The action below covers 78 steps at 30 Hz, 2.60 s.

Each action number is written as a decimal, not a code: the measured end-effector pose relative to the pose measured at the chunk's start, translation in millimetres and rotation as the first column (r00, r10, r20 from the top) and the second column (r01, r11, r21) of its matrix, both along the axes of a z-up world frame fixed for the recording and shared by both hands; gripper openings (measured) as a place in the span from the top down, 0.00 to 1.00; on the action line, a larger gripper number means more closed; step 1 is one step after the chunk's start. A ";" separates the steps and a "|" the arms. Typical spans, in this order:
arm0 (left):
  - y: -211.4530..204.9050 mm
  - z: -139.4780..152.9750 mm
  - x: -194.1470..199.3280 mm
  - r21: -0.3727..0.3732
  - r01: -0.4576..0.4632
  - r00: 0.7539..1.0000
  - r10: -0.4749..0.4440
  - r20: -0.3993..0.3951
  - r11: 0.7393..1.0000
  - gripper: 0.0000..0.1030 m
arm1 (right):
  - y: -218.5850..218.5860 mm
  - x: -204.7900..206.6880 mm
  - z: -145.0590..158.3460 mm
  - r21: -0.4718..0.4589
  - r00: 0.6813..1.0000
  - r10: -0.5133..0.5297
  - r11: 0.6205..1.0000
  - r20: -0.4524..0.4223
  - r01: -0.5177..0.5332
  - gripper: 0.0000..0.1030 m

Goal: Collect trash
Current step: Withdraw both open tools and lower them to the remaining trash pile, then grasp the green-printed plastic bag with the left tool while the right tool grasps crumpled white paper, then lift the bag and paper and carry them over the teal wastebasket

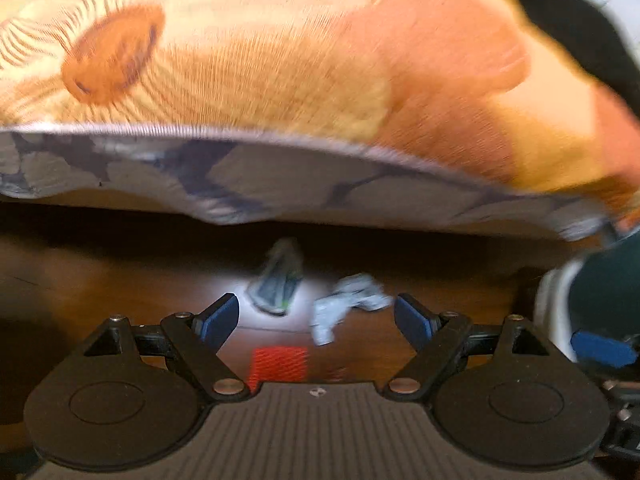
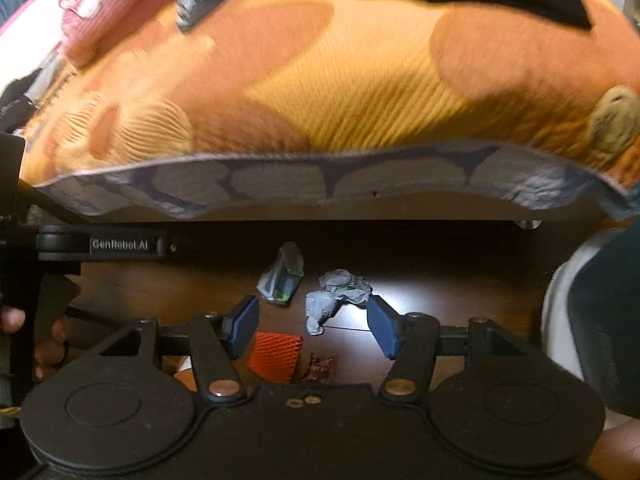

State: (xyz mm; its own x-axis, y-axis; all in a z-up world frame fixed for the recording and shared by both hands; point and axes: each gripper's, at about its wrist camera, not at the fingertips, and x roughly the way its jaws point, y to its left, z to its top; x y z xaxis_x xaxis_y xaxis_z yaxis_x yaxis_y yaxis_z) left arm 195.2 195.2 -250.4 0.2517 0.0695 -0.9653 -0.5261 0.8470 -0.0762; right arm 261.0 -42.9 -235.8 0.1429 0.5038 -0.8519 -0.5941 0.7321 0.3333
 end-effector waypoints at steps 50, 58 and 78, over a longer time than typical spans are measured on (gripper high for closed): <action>53.9 -296.7 56.0 -0.078 0.215 0.945 -0.227 -0.235 0.974 0.67 | 124.2 67.4 -290.0 -0.277 0.867 -0.363 0.920 -0.341 0.276 0.71; 36.2 -284.7 60.8 -0.102 0.235 0.924 -0.255 -0.284 0.967 0.92 | 101.6 62.2 -261.4 -0.289 0.867 -0.386 0.909 -0.315 0.300 0.73; -3.8 -144.4 23.0 -0.174 0.294 0.928 -0.324 -0.184 0.940 0.95 | -11.3 22.4 -81.9 -0.165 0.920 -0.324 0.942 -0.218 0.293 0.73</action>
State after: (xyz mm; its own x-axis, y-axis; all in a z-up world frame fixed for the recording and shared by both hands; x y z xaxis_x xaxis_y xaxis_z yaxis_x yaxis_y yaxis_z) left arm 218.2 191.3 -394.8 0.0322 -0.1198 -0.9923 -0.2569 0.9584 -0.1240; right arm 283.4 -54.2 -317.7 0.0587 0.3534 -0.9337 -0.2460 0.9115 0.3295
